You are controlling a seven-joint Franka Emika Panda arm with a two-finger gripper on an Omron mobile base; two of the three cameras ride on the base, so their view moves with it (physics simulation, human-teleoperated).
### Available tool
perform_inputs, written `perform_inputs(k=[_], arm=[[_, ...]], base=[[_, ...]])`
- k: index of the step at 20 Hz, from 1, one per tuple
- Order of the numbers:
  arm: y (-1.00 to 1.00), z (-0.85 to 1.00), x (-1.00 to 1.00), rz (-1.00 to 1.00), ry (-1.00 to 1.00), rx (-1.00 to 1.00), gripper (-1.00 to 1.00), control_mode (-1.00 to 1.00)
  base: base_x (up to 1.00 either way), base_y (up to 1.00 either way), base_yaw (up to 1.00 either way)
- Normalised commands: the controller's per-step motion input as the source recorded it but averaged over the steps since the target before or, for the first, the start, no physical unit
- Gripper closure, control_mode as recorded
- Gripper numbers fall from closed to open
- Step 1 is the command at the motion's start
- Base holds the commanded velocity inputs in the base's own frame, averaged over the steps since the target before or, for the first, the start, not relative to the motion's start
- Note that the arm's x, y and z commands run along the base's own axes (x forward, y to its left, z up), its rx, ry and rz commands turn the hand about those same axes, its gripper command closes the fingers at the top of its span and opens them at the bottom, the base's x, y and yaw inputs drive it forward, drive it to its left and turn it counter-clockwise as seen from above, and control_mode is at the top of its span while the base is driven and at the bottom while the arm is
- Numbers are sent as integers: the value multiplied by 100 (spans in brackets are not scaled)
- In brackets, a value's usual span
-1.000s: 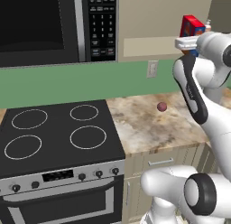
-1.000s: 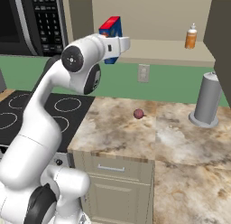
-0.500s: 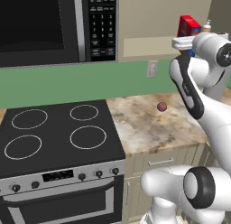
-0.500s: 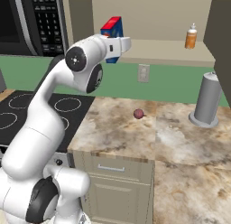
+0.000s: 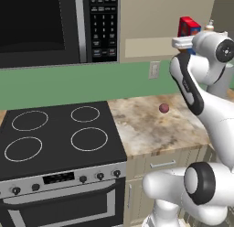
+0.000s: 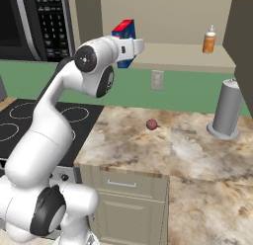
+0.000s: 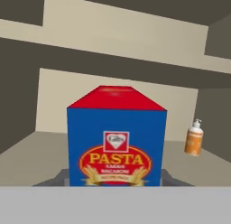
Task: Pick the bar and boxed food from the counter and place them in the cabinets closest to them.
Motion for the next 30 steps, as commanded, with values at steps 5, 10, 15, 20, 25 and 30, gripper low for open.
perform_inputs(k=[5, 10, 15, 20, 25, 30], arm=[[0, 0, 16, 0, 1, 0, 100, -100], [0, 0, 19, 0, 0, 0, 100, -100], [0, 0, 19, 0, 0, 0, 100, -100], [0, 0, 19, 0, 0, 0, 100, -100], [-1, 0, 18, 0, 0, 0, 100, -100], [-2, 0, 18, 1, 0, 0, 100, -100]], base=[[0, 0, 0], [0, 0, 0], [0, 0, 0], [0, 0, 0], [0, 0, 0], [0, 0, 0]])
